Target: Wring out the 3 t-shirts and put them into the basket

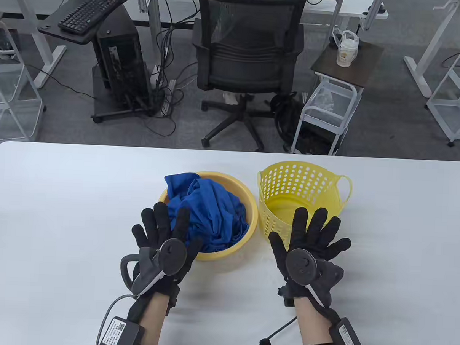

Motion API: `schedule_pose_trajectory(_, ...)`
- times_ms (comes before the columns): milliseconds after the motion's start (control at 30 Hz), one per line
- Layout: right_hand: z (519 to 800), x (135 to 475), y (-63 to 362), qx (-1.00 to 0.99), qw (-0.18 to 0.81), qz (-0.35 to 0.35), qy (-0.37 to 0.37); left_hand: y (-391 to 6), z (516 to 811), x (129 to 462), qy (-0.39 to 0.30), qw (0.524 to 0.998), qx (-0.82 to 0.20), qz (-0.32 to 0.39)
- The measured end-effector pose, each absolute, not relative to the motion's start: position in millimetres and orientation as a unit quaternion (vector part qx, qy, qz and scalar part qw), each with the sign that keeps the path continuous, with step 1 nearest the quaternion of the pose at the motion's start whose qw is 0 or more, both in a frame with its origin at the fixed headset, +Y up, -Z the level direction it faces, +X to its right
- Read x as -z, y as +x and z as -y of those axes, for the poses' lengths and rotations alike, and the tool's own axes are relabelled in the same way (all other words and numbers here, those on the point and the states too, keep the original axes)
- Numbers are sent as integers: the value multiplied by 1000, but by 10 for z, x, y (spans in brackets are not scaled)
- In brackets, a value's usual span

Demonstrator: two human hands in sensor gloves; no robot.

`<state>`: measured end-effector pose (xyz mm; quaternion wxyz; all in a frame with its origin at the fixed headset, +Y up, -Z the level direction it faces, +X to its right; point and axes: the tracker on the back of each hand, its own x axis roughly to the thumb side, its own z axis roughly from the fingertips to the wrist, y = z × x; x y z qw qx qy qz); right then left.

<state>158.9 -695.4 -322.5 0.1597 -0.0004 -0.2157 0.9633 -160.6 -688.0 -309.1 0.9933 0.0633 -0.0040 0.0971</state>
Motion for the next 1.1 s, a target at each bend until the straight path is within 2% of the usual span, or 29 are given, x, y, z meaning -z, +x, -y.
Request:
schedule_pose_trajectory(400, 6953, 3235, 1685, -962, 178, 207, -17, -1563, 6834, 3062, 64, 990, -124, 18)
schedule_pose_trajectory(733, 6988, 3274, 1774, -959, 202, 196, -31, -1917, 6794, 3081, 78, 983, -162, -37)
schedule_pose_trajectory(933, 7021, 3290, 1661, -963, 191, 192, -1, -1642, 6855, 3102, 57, 993, -96, -22)
schedule_pose_trajectory(1100, 6944, 3264, 1624, -958, 198, 204, 23, -1285, 7075, 3221, -13, 998, -64, 0)
